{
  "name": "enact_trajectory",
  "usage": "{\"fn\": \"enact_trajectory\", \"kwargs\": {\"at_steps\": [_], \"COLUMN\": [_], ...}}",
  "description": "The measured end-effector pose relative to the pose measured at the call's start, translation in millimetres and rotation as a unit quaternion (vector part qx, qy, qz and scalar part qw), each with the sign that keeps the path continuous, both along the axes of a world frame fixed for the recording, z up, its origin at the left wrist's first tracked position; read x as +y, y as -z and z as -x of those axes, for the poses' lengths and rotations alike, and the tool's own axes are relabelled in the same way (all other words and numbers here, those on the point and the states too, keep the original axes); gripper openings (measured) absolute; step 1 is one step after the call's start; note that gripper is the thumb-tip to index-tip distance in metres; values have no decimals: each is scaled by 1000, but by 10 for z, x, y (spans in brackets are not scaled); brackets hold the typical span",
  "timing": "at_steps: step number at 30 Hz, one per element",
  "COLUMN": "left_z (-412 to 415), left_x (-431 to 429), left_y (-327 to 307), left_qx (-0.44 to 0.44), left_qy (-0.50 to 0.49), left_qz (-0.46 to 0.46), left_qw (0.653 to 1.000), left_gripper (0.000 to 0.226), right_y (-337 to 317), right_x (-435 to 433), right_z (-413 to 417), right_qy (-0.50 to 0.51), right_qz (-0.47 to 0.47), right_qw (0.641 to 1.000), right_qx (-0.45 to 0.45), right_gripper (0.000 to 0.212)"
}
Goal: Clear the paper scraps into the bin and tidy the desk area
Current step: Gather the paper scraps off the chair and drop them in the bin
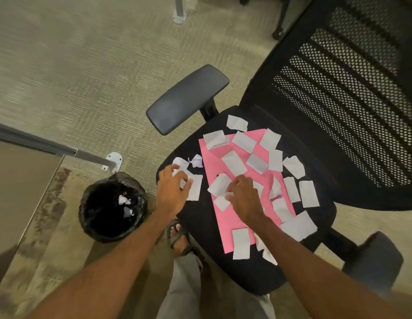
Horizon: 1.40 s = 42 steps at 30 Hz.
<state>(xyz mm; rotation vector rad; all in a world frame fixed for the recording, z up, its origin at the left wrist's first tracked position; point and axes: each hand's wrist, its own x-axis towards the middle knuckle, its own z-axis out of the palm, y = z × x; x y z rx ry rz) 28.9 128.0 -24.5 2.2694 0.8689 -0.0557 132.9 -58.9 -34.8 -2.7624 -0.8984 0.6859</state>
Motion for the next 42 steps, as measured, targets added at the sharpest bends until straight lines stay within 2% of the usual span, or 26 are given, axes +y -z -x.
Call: {"fn": "enact_trajectory", "kwargs": {"at_steps": [2, 5, 9, 12, 14, 19, 21, 23, 25, 27, 31, 35, 42], "left_z": [-134, -272, -313, -341, -359, -334, -305, -269, -214, -157, -186, -459, -876], "left_x": [90, 172, 172, 156, 154, 270, 302, 337, 398, 467, 573, 575, 360], "left_y": [16, 76, 118, 137, 147, 207, 204, 187, 158, 81, -116, -207, -143], "left_qx": [10, 74, 121, 127, 127, 74, 65, 64, 57, 61, 63, 66, 92], "left_qy": [-9, -40, -34, -37, -52, -91, -112, -120, -119, -130, -121, -128, -215], "left_qz": [-19, -15, -30, -55, -43, 64, 131, 189, 264, 350, 435, 452, 398], "left_qw": [1000, 996, 992, 990, 990, 991, 983, 972, 956, 926, 890, 880, 887], "left_gripper": [17, 15, 10, 7, 8, 37, 45, 41, 24, 13, 10, 12, 21], "right_y": [-11, 36, 146, 189, 196, 70, 26, 19, 39, 72, 137, 192, 231], "right_x": [84, 172, 293, 348, 342, 284, 245, 207, 198, 225, 315, 410, 443], "right_z": [-50, -50, 0, -11, -23, -128, -227, -342, -447, -539, -634, -610, -511], "right_qy": [5, -16, 4, 47, 69, 143, 176, 198, 201, 195, 183, 176, 179], "right_qz": [-57, -130, -103, -75, -91, -141, -160, -166, -144, -113, -81, -54, -6], "right_qw": [998, 990, 992, 992, 986, 963, 953, 948, 955, 966, 973, 978, 980], "right_qx": [26, 47, 72, 95, 125, 180, 189, 186, 162, 130, 113, 103, 91], "right_gripper": [23, 10, 14, 18, 25, 48, 41, 24, 18, 24, 34, 41, 46]}}
